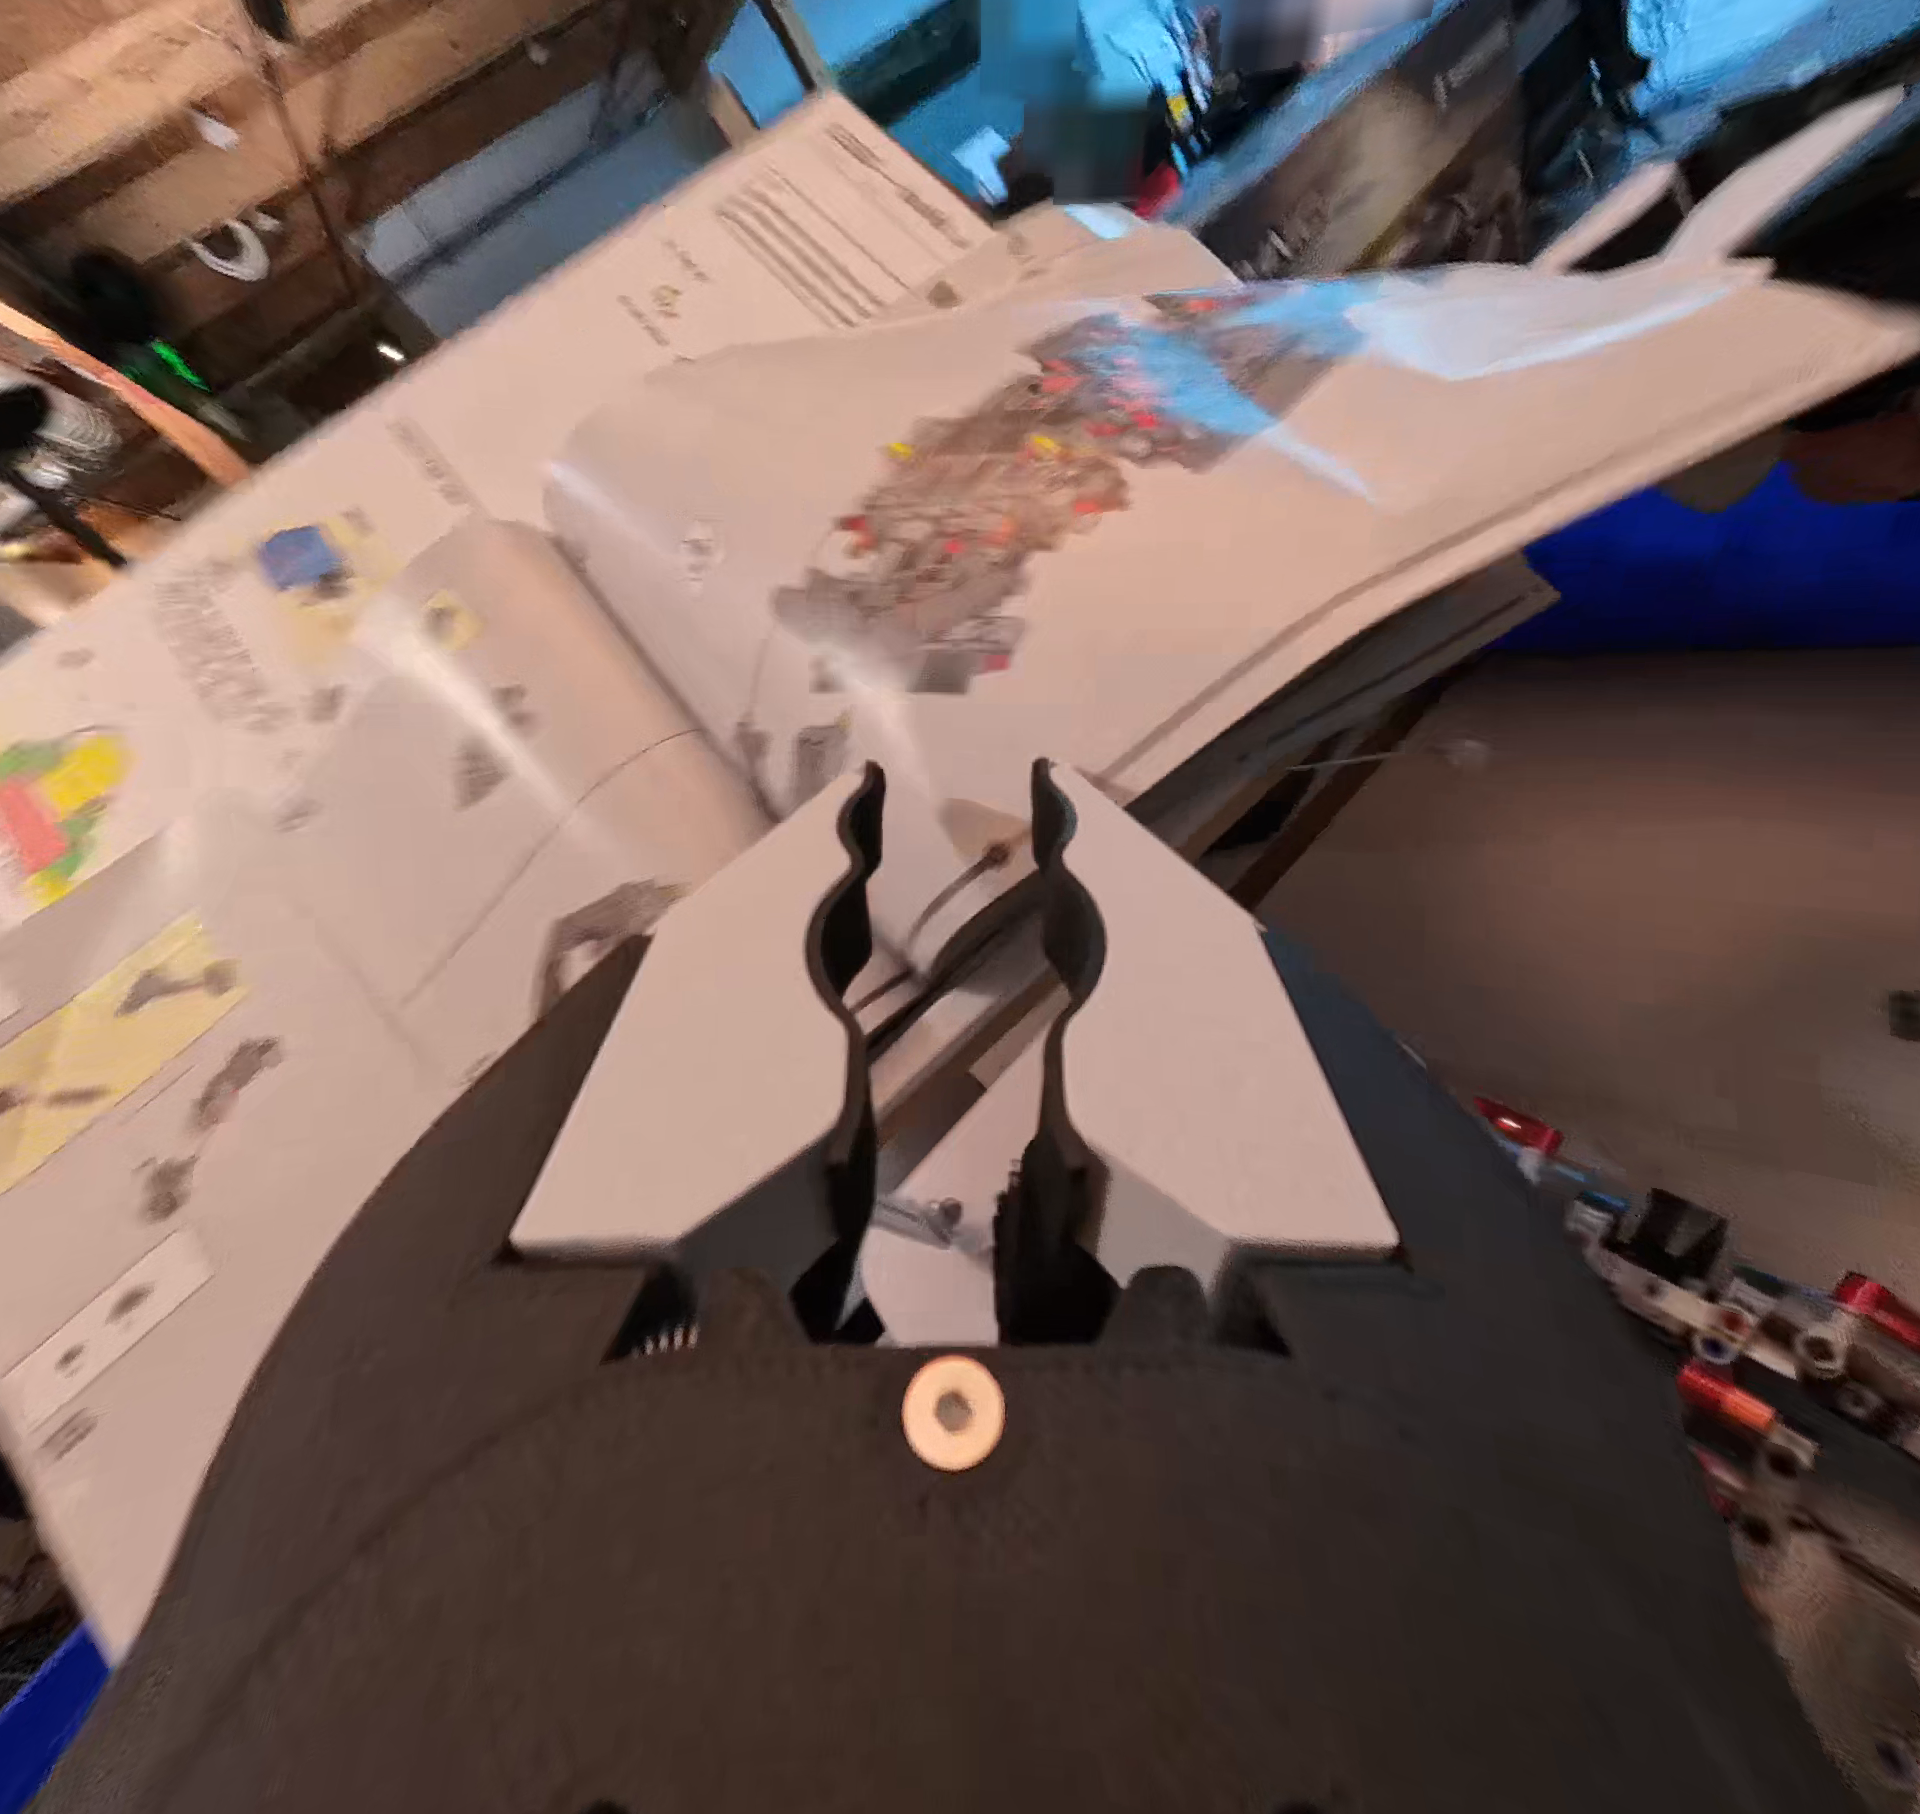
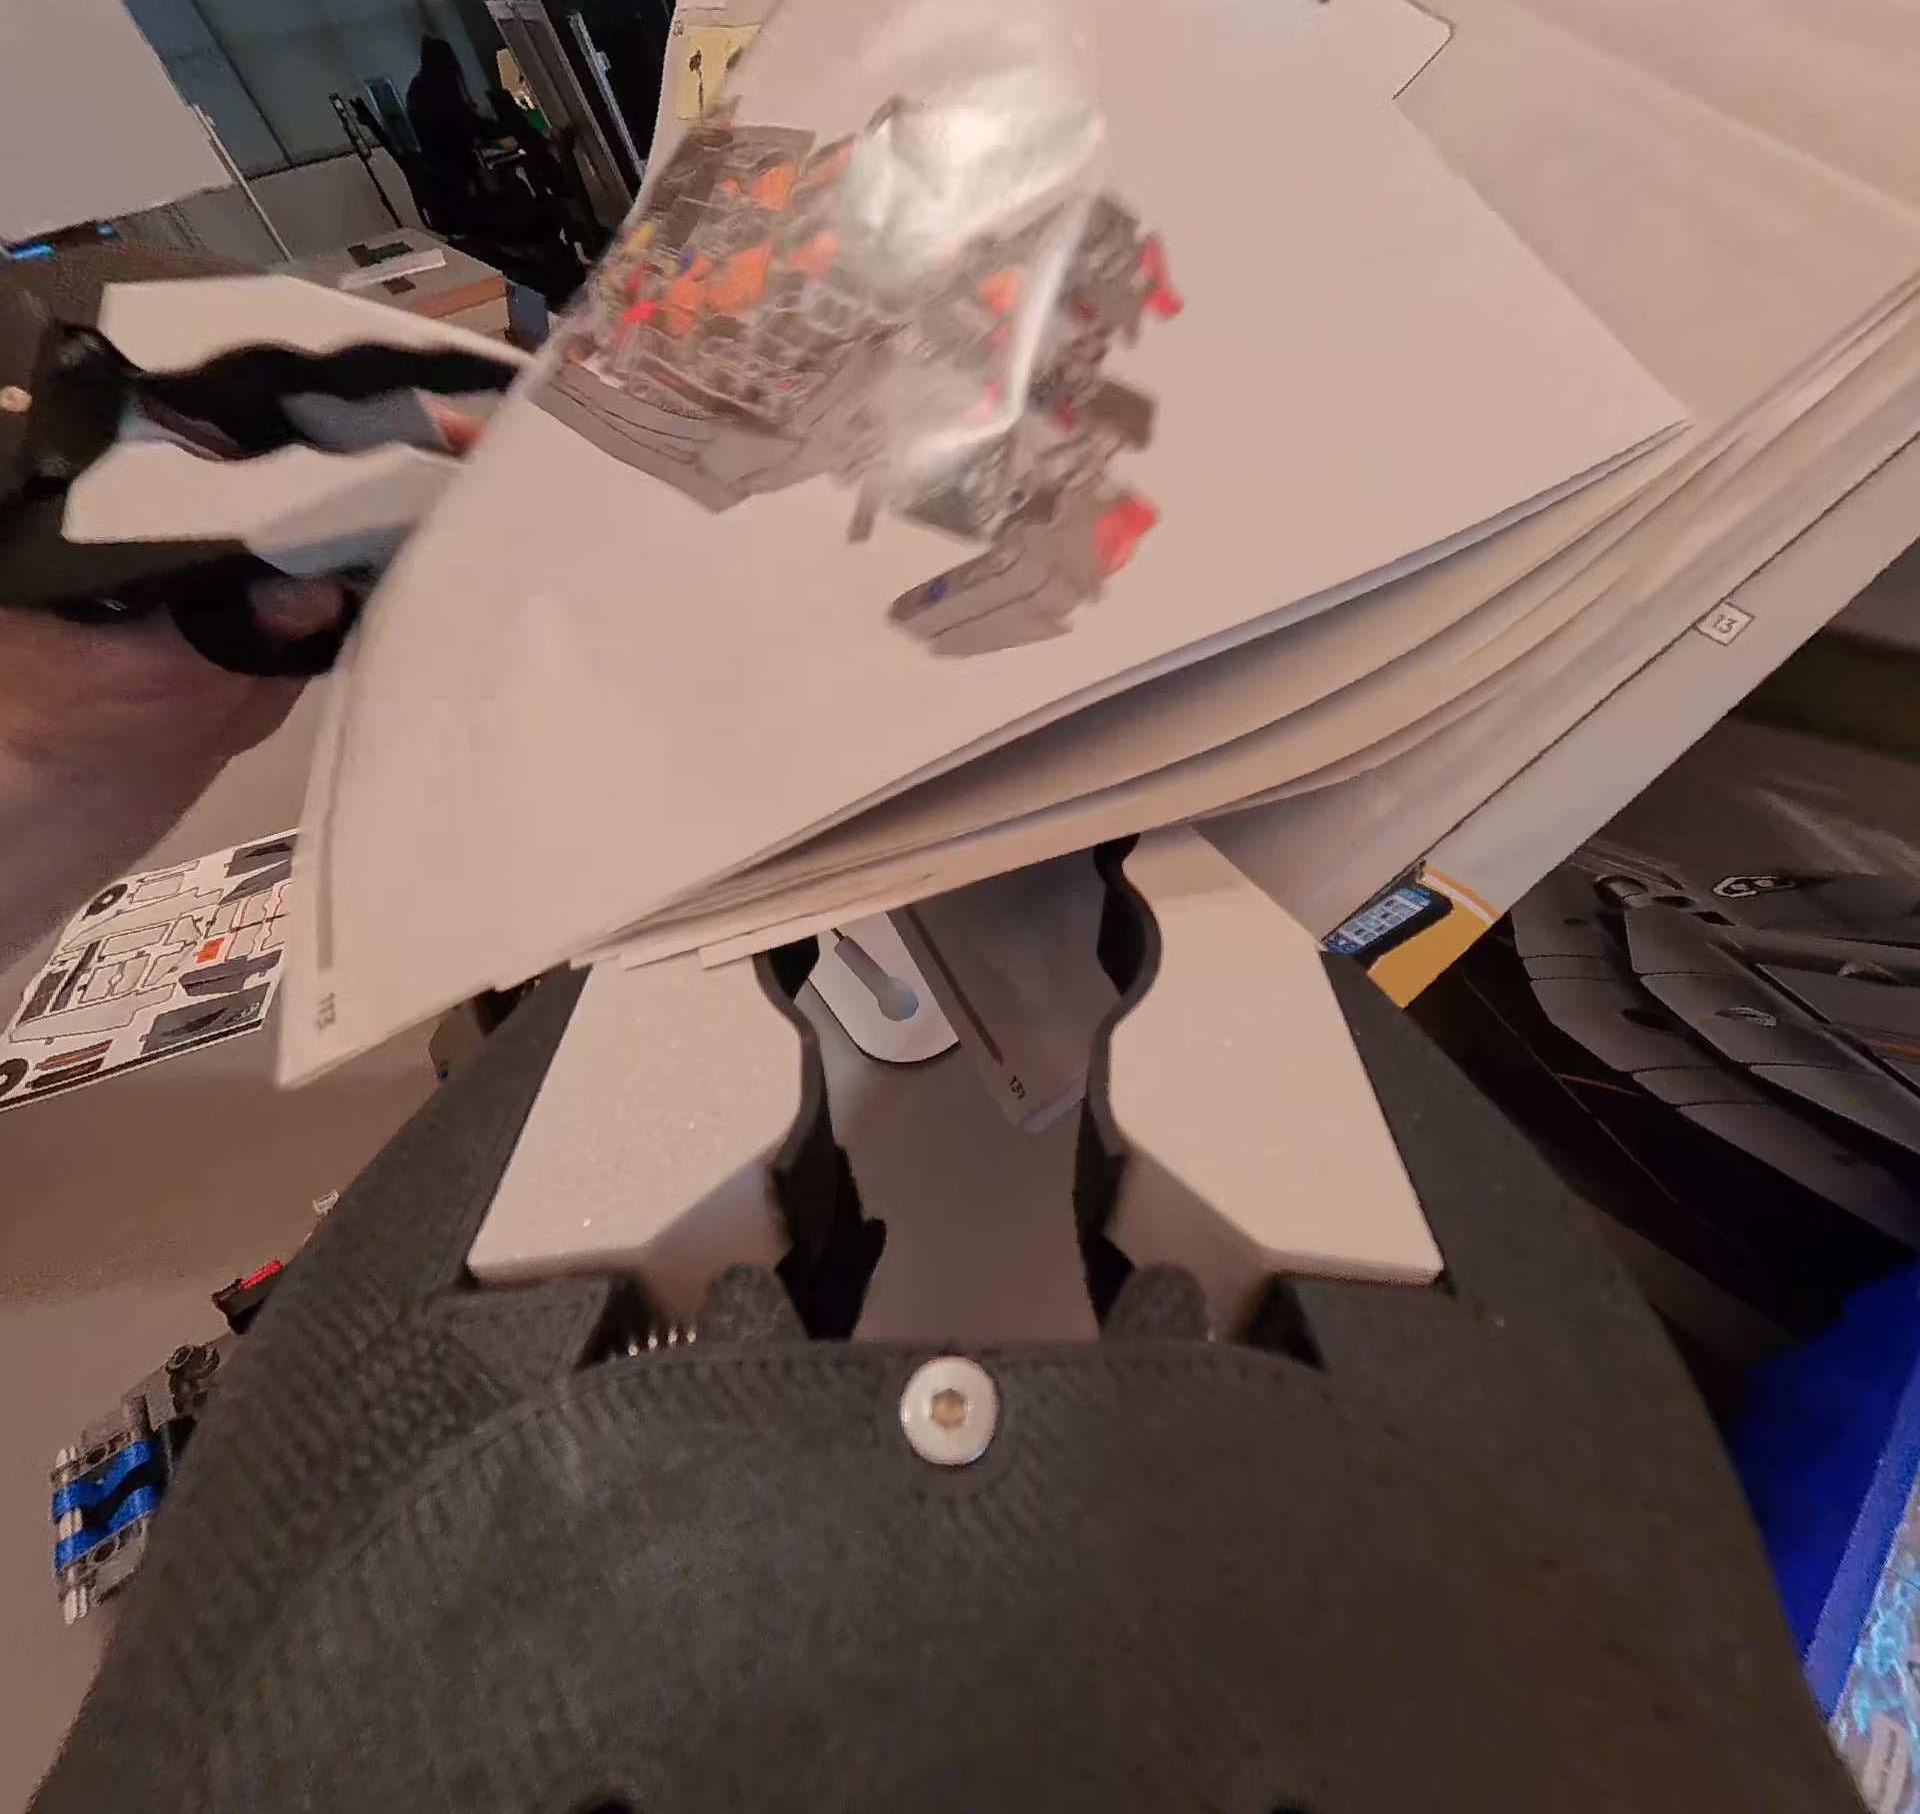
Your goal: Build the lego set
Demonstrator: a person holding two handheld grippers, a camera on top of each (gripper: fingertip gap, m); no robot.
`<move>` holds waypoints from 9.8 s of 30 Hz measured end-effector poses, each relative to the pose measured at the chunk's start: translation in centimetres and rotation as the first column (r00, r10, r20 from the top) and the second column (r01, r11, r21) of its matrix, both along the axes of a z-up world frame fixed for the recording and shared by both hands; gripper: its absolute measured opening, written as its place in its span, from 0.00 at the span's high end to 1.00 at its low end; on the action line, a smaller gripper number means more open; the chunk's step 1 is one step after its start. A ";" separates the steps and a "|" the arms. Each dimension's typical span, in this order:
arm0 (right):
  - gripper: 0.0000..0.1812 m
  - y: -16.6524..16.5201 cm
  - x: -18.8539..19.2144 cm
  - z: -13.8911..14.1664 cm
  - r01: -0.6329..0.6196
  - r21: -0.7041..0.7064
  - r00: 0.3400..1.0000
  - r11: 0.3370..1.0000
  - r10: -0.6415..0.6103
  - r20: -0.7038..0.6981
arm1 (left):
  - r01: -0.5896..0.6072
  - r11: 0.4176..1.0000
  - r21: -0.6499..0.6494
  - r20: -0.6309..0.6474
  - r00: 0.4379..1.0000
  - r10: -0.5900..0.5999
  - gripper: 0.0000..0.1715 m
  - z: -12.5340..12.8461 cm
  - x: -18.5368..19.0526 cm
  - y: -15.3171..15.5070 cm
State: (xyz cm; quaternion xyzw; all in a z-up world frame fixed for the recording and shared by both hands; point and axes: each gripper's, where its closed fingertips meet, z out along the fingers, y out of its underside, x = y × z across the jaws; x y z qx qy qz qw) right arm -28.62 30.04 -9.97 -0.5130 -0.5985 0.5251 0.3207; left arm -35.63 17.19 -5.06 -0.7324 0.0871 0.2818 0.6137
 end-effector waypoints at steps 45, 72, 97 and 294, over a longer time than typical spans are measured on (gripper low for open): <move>0.72 -2.5 0.0 2.8 0.012 0.023 0.998 1.000 -0.011 -0.062 | 0.005 1.000 -0.008 -0.042 0.999 -0.005 0.75 -1.5 2.6 2.1; 0.84 -19.3 0.4 9.2 -0.396 0.258 0.850 0.881 0.458 -0.259 | -0.120 0.955 0.272 0.183 0.981 0.072 0.84 2.5 -5.3 -5.1; 0.70 -5.8 -2.1 -0.3 -0.102 0.026 0.995 0.994 0.102 -0.006 | -0.253 0.967 -0.035 -0.538 0.820 0.195 0.60 -1.3 -0.1 0.4; 0.72 -2.4 -1.2 -1.0 0.053 0.294 0.998 0.954 -0.062 0.021 | -0.133 0.986 0.098 0.333 0.938 0.093 0.91 -3.1 -4.5 -11.8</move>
